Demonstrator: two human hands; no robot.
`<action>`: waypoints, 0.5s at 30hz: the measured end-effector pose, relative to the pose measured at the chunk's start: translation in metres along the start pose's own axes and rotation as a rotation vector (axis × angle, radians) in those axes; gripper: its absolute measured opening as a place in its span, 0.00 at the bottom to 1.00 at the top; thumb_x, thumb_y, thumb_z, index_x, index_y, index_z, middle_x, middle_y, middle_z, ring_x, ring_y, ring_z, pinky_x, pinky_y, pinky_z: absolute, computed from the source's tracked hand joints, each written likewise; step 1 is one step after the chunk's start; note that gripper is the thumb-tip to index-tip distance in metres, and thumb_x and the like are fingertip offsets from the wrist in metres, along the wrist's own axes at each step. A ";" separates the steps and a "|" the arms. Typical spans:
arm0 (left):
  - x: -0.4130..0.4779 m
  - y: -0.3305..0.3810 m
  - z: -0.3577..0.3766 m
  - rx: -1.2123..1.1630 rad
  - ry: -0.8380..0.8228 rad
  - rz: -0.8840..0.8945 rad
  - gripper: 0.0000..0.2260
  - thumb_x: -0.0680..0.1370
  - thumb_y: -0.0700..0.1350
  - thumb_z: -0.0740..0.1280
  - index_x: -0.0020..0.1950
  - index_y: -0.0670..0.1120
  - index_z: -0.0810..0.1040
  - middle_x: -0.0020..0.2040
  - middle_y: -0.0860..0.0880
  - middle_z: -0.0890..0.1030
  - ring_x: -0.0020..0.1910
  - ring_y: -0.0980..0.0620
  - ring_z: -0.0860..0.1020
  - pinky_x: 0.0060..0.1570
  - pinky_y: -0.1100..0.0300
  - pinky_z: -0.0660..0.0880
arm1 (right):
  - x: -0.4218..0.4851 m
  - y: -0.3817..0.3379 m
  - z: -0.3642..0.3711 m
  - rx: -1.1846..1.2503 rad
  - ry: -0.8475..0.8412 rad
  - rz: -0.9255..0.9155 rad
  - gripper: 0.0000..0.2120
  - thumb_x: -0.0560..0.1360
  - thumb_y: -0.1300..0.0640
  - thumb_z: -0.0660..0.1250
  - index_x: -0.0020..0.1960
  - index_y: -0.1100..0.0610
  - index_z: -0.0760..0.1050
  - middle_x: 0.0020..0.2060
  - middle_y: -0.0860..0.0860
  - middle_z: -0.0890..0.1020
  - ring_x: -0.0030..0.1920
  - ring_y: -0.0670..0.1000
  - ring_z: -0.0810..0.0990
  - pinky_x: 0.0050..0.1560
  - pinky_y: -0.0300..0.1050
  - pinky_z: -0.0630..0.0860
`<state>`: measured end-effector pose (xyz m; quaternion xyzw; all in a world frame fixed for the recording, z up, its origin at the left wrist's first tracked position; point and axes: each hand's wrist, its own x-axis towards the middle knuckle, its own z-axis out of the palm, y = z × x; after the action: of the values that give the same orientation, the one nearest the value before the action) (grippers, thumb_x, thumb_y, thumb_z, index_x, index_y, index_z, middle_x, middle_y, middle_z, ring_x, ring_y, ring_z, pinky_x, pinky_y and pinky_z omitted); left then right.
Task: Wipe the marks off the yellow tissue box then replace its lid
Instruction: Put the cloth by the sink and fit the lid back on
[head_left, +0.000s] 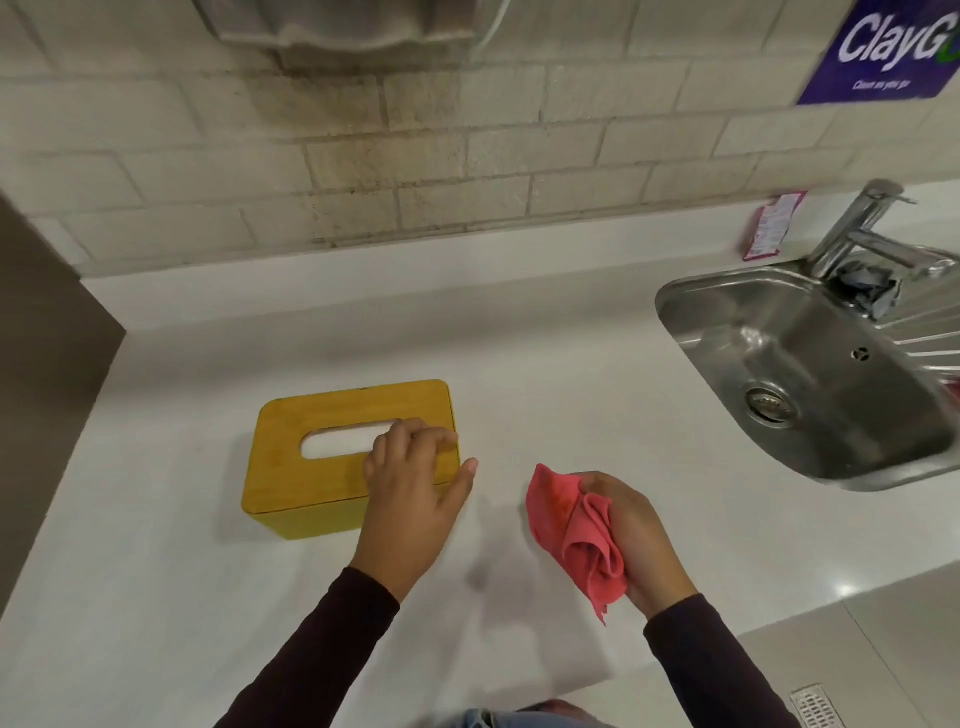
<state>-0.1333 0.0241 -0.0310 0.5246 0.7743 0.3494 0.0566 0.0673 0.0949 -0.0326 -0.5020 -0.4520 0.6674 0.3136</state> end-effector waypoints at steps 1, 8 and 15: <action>-0.001 0.008 0.005 -0.021 -0.039 0.057 0.13 0.75 0.57 0.60 0.54 0.52 0.75 0.54 0.54 0.70 0.56 0.53 0.67 0.57 0.59 0.59 | 0.000 -0.002 -0.008 -0.028 0.041 -0.029 0.14 0.74 0.63 0.59 0.36 0.57 0.82 0.32 0.50 0.83 0.34 0.48 0.79 0.39 0.46 0.74; -0.001 0.066 0.049 -0.079 -0.237 0.215 0.09 0.77 0.50 0.58 0.54 0.52 0.75 0.54 0.54 0.71 0.55 0.55 0.68 0.56 0.62 0.57 | 0.006 -0.023 -0.084 -0.249 0.227 -0.147 0.12 0.75 0.65 0.58 0.39 0.61 0.80 0.38 0.56 0.83 0.36 0.50 0.79 0.34 0.37 0.75; -0.002 0.123 0.112 -0.100 -0.365 0.247 0.08 0.79 0.49 0.58 0.55 0.55 0.74 0.54 0.58 0.69 0.57 0.57 0.66 0.56 0.66 0.52 | 0.014 -0.031 -0.181 -0.557 0.395 -0.198 0.11 0.74 0.52 0.61 0.35 0.51 0.77 0.31 0.48 0.81 0.32 0.40 0.80 0.33 0.38 0.72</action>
<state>0.0135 0.1010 -0.0414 0.6664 0.6629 0.2908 0.1787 0.2341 0.1717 -0.0251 -0.6412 -0.5938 0.3750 0.3094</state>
